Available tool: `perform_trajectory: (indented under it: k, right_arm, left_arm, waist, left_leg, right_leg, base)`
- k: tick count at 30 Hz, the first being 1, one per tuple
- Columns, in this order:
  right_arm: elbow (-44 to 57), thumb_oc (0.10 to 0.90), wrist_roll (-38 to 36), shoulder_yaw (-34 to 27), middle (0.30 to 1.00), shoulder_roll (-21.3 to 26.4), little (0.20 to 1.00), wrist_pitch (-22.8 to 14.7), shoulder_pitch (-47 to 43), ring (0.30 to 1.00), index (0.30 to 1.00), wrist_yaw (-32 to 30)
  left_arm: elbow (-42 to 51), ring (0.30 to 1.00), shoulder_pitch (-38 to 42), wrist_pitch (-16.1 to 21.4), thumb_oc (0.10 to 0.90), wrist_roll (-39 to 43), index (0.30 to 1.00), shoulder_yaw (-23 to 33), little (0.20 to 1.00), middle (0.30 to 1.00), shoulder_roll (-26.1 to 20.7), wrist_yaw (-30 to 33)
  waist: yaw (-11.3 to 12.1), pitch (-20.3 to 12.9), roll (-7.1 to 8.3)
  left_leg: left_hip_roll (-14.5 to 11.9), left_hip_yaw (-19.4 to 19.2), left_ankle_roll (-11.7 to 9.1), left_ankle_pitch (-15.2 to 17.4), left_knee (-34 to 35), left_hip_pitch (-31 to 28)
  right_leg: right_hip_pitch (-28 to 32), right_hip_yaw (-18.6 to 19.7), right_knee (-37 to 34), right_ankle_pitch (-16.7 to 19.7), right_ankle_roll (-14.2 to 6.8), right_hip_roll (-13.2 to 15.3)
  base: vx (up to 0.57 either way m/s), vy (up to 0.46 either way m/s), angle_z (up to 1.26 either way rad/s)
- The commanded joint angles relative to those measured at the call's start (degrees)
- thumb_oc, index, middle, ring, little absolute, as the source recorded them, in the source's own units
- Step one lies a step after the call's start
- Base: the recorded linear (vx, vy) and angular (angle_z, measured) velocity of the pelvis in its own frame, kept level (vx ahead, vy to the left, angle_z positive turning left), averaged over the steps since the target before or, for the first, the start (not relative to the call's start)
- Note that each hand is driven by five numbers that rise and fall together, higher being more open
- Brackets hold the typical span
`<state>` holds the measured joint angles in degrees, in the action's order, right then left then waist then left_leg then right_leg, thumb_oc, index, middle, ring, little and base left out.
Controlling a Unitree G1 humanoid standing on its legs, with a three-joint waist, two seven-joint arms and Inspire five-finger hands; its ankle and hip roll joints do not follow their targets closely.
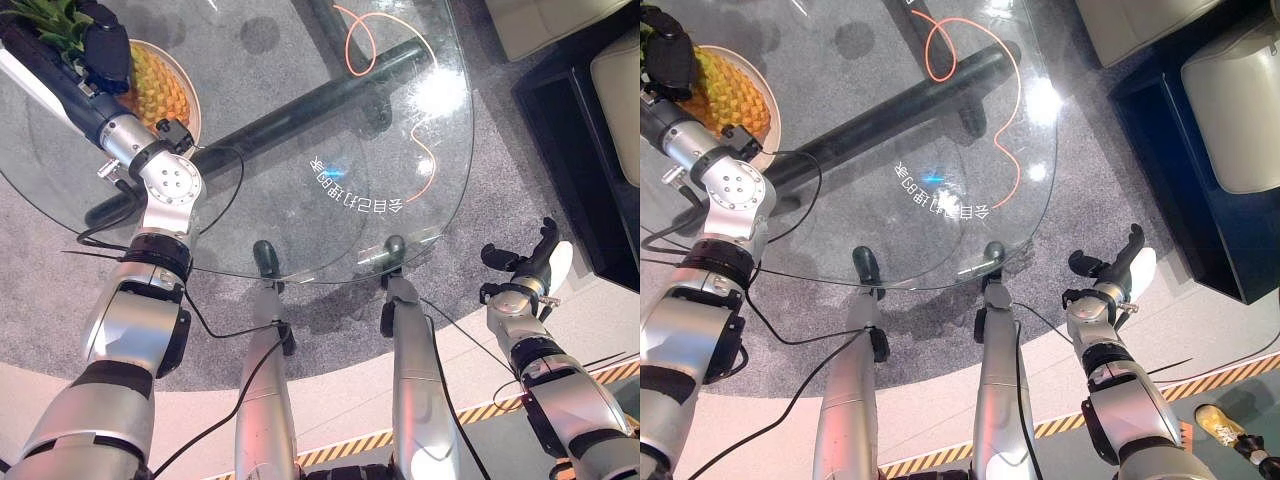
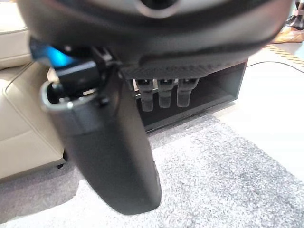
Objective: Pick up the fruit to the plate
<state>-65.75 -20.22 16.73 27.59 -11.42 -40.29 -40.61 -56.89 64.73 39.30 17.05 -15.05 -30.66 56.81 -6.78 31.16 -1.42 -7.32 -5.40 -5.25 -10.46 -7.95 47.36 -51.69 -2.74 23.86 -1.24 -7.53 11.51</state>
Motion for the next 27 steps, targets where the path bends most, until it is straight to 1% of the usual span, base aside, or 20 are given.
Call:
perform_trajectory:
  k: [1, 2, 8, 11, 12, 13, 14, 17, 20, 21, 27]
  right_arm:
    - [0.5, 0.8, 0.1, -2.1, 0.9, 1.4, 0.9, -1.3, 0.9, 0.9, 0.9, -4.7]
    - [0.7, 0.8, 0.1, -2.1, 0.9, 1.3, 0.9, -1.2, 0.9, 0.9, 0.9, -4.8]
    - [0.8, 0.8, -0.1, -2.5, 0.9, 1.5, 0.9, -1.4, 1.2, 0.9, 0.9, -4.8]
    - [1.0, 0.8, -0.1, -2.7, 0.9, 1.5, 0.9, -1.1, 0.8, 0.9, 0.9, -5.1]
    - [1.0, 0.8, 0.1, -2.8, 0.9, 1.4, 0.9, -0.9, 1.0, 0.9, 0.9, -5.1]
    - [1.1, 0.8, 0.1, -2.9, 0.9, 1.5, 0.9, -0.9, 0.7, 0.9, 0.9, -5.1]
    - [1.1, 0.8, 0.1, -3.0, 0.9, 1.5, 0.9, -1.0, 1.1, 0.9, 0.9, -5.1]
    - [1.6, 0.8, 0.1, -3.1, 0.9, 1.7, 0.9, -0.7, 1.0, 0.9, 0.9, -5.2]
    - [1.6, 0.8, 0.2, -3.3, 0.9, 1.5, 0.9, -0.7, 1.3, 0.9, 0.9, -5.3]
    - [1.4, 0.8, 0.2, -3.5, 0.9, 1.5, 0.9, -0.8, 1.1, 0.9, 0.9, -5.3]
    - [0.7, 0.8, 0.1, -3.7, 0.9, 1.8, 0.9, -1.4, 1.5, 0.9, 0.9, -4.9]
  left_arm:
    - [2.3, 0.5, 3.1, 5.9, 0.333, -2.9, 0.5, 1.9, 0.433, 0.5, -5.1, 1.0]
    - [2.4, 0.493, 3.0, 6.0, 0.325, -3.4, 0.493, 1.9, 0.425, 0.493, -4.9, 1.0]
    - [3.9, 0.5, 2.0, 6.4, 0.333, -3.7, 0.5, 1.7, 0.433, 0.5, -4.9, -0.1]
    - [4.7, 0.535, 1.6, 6.6, 0.375, -4.5, 0.535, 1.6, 0.475, 0.535, -4.7, -0.3]
    - [5.0, 0.545, 0.9, 7.0, 0.385, -4.6, 0.545, 1.5, 0.485, 0.545, -4.4, -0.5]
    - [5.1, 0.547, 1.1, 7.0, 0.388, -4.6, 0.547, 1.6, 0.488, 0.547, -4.4, -0.5]
    - [5.6, 0.556, 0.2, 7.4, 0.399, -4.7, 0.556, 1.5, 0.499, 0.556, -4.2, -0.8]
    - [6.7, 0.556, -0.4, 7.3, 0.399, -5.0, 0.556, 1.4, 0.499, 0.556, -3.9, -1.0]
    - [7.2, 0.58, -1.2, 7.4, 0.427, -5.0, 0.58, 1.4, 0.527, 0.58, -3.6, -1.6]
    - [7.3, 0.587, -1.3, 7.5, 0.435, -5.2, 0.587, 1.5, 0.535, 0.587, -3.5, -1.7]
    - [7.8, 0.589, -2.8, 7.7, 0.438, -5.2, 0.589, 1.6, 0.538, 0.589, -3.3, -2.3]
  waist:
    - [2.0, -1.4, 2.11]
    - [2.0, -1.4, 2.15]
    - [2.4, -1.4, 2.16]
    - [2.5, -1.4, 2.07]
    - [2.6, -1.4, 1.99]
    - [2.6, -1.4, 1.97]
    - [2.7, -1.4, 1.92]
    - [2.8, -1.4, 1.75]
    - [3.0, -1.4, 1.72]
    - [3.1, -1.4, 1.69]
    - [3.3, -1.4, 1.6]
  left_leg:
    - [2.0, 0.5, -0.2, 9.6, -8.3, -0.3]
    - [2.0, 0.5, -0.2, 9.5, -8.2, -0.3]
    - [2.1, 0.6, -0.2, 9.5, -8.2, -0.3]
    - [2.3, 0.6, -0.1, 9.1, -8.1, 0.1]
    - [2.3, 0.6, -0.1, 9.5, -8.2, -0.3]
    - [2.3, 0.6, -0.1, 9.1, -8.0, 0.1]
    - [2.4, 0.6, -0.1, 9.5, -8.0, -0.4]
    - [2.5, 0.6, 0.0, 9.0, -7.7, 0.1]
    - [2.6, 0.8, 0.0, 9.5, -7.8, -0.3]
    - [2.6, 0.8, 0.1, 9.1, -7.7, 0.1]
    - [2.6, 0.9, 0.1, 9.5, -7.8, -0.3]
  right_leg:
    - [2.5, -2.8, -4.3, 1.0, 1.6, -3.3]
    - [2.5, -2.8, -4.3, 1.1, 1.6, -3.3]
    - [2.7, -3.0, -4.5, 1.2, 1.5, -3.2]
    - [2.3, -3.2, -4.7, 1.8, 1.4, -3.1]
    - [2.7, -3.2, -4.6, 1.4, 1.4, -3.0]
    - [2.3, -3.2, -4.8, 1.9, 1.4, -3.0]
    - [2.8, -3.2, -4.8, 1.5, 1.4, -3.0]
    - [2.4, -3.3, -5.0, 2.0, 1.4, -3.0]
    - [2.8, -3.4, -4.9, 1.6, 1.3, -2.9]
    - [2.5, -3.4, -5.2, 2.0, 1.3, -2.9]
    - [2.9, -3.6, -5.0, 1.7, 1.2, -2.7]
  base:
    - [0.0, 0.0, 0.0]
    - [0.0, 0.0, 0.0]
    - [0.0, 0.0, 0.0]
    - [0.0, 0.0, 0.0]
    - [0.0, 0.0, 0.0]
    - [0.0, 0.0, 0.0]
    - [0.0, 0.0, 0.0]
    - [0.0, 0.0, 0.0]
    - [0.0, 0.0, 0.0]
    - [0.0, 0.0, 0.0]
    - [0.0, 0.0, 0.0]
